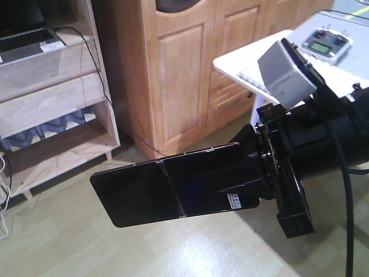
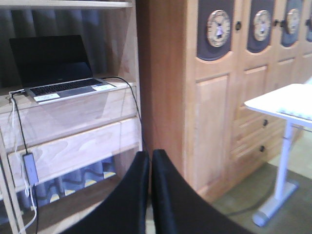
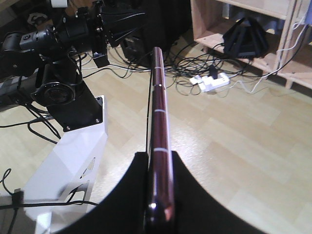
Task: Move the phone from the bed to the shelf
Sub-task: 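Carry the phone in the right gripper toward the wooden shelf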
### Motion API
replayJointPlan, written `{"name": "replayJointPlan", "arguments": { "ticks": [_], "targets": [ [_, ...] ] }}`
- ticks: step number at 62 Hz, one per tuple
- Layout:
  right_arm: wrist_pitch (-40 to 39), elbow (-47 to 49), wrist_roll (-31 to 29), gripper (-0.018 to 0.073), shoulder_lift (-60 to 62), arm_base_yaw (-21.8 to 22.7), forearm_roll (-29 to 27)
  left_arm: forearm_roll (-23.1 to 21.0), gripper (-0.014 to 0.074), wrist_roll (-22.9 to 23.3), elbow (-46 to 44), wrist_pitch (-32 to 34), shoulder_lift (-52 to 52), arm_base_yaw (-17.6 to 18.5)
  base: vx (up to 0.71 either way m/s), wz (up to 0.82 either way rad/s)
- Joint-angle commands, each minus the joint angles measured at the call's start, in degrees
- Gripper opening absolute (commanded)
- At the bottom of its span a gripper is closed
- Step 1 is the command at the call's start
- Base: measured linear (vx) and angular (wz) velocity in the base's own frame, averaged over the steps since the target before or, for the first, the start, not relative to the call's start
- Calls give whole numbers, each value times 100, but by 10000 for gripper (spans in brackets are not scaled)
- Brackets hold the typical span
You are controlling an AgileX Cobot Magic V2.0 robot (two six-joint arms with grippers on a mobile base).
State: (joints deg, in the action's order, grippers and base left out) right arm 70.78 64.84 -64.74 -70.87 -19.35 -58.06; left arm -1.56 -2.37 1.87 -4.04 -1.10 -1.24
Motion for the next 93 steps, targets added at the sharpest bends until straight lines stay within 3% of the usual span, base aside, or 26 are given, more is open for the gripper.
{"name": "replayJointPlan", "arguments": {
  "ticks": [1, 93],
  "targets": [
    [286, 148, -13, -2, 141, 10, -471, -56, 1, 50, -143, 404, -31, 2, 50, 13],
    [287, 148, -20, -2, 141, 10, -471, -56, 1, 50, -143, 404, -31, 2, 44, 33]
  ]
}}
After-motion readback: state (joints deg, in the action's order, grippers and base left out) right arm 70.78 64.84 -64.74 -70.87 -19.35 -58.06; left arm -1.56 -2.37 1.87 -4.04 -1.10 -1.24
